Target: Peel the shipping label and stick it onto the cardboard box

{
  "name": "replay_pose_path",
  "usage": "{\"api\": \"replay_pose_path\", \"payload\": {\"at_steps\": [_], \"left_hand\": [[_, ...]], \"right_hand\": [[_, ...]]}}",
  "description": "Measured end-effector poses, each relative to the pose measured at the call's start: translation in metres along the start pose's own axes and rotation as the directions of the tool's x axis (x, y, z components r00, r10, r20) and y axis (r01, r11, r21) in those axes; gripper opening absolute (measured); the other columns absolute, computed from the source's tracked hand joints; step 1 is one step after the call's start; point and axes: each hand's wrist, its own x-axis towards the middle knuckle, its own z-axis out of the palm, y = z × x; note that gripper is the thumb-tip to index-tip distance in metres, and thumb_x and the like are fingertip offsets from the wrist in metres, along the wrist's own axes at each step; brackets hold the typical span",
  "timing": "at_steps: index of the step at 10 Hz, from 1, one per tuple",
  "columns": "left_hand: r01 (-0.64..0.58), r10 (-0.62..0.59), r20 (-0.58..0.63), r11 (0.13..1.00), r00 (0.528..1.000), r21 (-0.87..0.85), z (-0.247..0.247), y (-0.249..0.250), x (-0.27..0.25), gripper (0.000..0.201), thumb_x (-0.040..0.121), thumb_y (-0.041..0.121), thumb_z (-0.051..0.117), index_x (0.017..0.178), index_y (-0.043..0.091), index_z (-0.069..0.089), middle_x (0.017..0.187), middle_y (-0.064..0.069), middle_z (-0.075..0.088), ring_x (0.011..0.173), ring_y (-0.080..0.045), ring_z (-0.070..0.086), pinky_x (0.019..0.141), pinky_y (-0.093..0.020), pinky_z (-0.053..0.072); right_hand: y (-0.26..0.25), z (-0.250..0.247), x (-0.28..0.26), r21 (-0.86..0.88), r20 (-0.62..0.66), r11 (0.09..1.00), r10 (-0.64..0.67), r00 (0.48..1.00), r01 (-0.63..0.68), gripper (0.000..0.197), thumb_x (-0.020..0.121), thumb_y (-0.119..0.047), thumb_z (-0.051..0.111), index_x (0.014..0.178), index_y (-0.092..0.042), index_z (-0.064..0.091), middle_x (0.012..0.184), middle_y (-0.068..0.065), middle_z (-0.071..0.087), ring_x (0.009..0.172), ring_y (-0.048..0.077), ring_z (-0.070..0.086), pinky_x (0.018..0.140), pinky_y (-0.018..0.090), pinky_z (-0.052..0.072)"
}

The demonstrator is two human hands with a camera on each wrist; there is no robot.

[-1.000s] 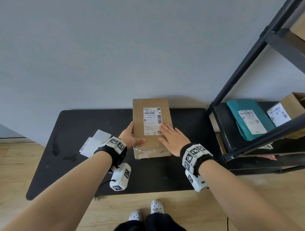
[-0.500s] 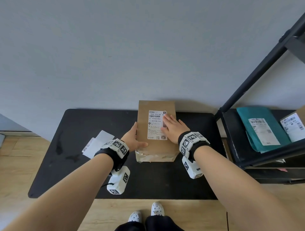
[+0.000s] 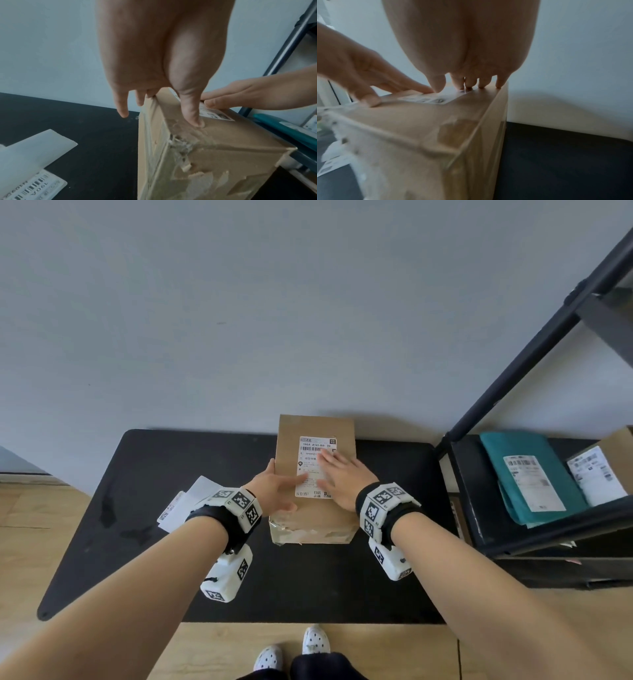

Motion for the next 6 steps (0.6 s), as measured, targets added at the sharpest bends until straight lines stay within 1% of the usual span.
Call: {"api": "replay_pose_path", "payload": {"at_steps": [1, 2, 3, 4, 5, 6], "left_hand": [[0.026, -0.023, -0.019, 0.981, 1.0, 0.192, 0.001, 0.004, -0.006, 0.063, 0.085, 0.037, 0.063, 0.14, 0.05, 0.035, 0.16, -0.013, -0.005, 0.149, -0.027, 0.002, 0.118, -0.044, 0.024], [0.044, -0.046, -0.001, 0.937, 0.999, 0.345, 0.005, 0.008, -0.019, 0.064, 0.089, 0.052, 0.051, 0.143, 0.055, 0.017, 0.16, 0.001, -0.019, 0.149, -0.024, -0.011, 0.118, -0.049, 0.022], [0.009, -0.026, 0.031, 0.893, 0.999, 0.451, 0.009, 0.007, -0.027, 0.078, 0.083, 0.064, 0.051, 0.145, 0.054, 0.005, 0.159, 0.004, -0.022, 0.149, -0.024, -0.012, 0.118, -0.052, 0.018], [-0.035, 0.028, 0.023, 0.871, 0.999, 0.49, 0.009, 0.009, -0.035, 0.07, 0.088, 0.057, 0.049, 0.147, 0.05, 0.011, 0.161, 0.005, -0.017, 0.149, -0.024, -0.01, 0.12, -0.05, 0.014], [-0.068, 0.076, 0.002, 0.875, 0.997, 0.479, 0.013, 0.011, -0.043, 0.06, 0.092, 0.046, 0.049, 0.147, 0.043, 0.024, 0.162, 0.006, -0.007, 0.15, -0.02, -0.004, 0.121, -0.046, 0.01], [-0.1, 0.151, -0.072, 0.874, 0.986, 0.476, 0.01, 0.017, -0.05, 0.051, 0.092, 0.037, 0.053, 0.141, 0.034, 0.043, 0.157, 0.004, 0.024, 0.146, -0.018, 0.018, 0.118, -0.04, 0.023]], "right_hand": [[-0.007, 0.01, -0.018, -0.015, 0.004, 0.999, -0.03, 1.0, 0.03, 0.059, 0.1, -0.042, 0.021, 0.151, -0.02, 0.001, 0.161, -0.004, -0.004, 0.149, 0.014, -0.002, 0.122, 0.039, 0.003], [-0.012, 0.018, -0.037, -0.006, 0.024, 0.999, -0.049, 0.999, 0.049, 0.058, 0.1, -0.043, 0.022, 0.15, -0.023, 0.001, 0.161, -0.006, -0.004, 0.148, 0.013, -0.002, 0.121, 0.038, 0.001], [-0.014, 0.024, -0.048, -0.009, 0.034, 0.999, -0.045, 0.998, 0.045, 0.059, 0.1, -0.043, 0.023, 0.151, -0.024, 0.0, 0.161, -0.008, -0.004, 0.148, 0.011, -0.003, 0.122, 0.037, 0.001], [-0.011, 0.027, -0.059, -0.025, 0.017, 1.0, -0.018, 1.0, 0.018, 0.059, 0.1, -0.042, 0.024, 0.15, -0.025, 0.0, 0.161, -0.009, -0.004, 0.148, 0.011, -0.003, 0.122, 0.037, 0.002], [-0.004, 0.031, -0.071, -0.021, 0.02, 0.999, 0.034, 0.999, -0.034, 0.059, 0.1, -0.042, 0.024, 0.15, -0.024, 0.0, 0.161, -0.008, -0.005, 0.148, 0.011, -0.003, 0.122, 0.037, 0.004], [-0.007, 0.028, -0.075, 0.013, -0.051, 0.995, 0.1, 0.994, -0.099, 0.06, 0.1, -0.042, 0.026, 0.151, -0.019, 0.005, 0.162, -0.003, 0.002, 0.149, 0.014, 0.004, 0.121, 0.036, 0.008]]}}
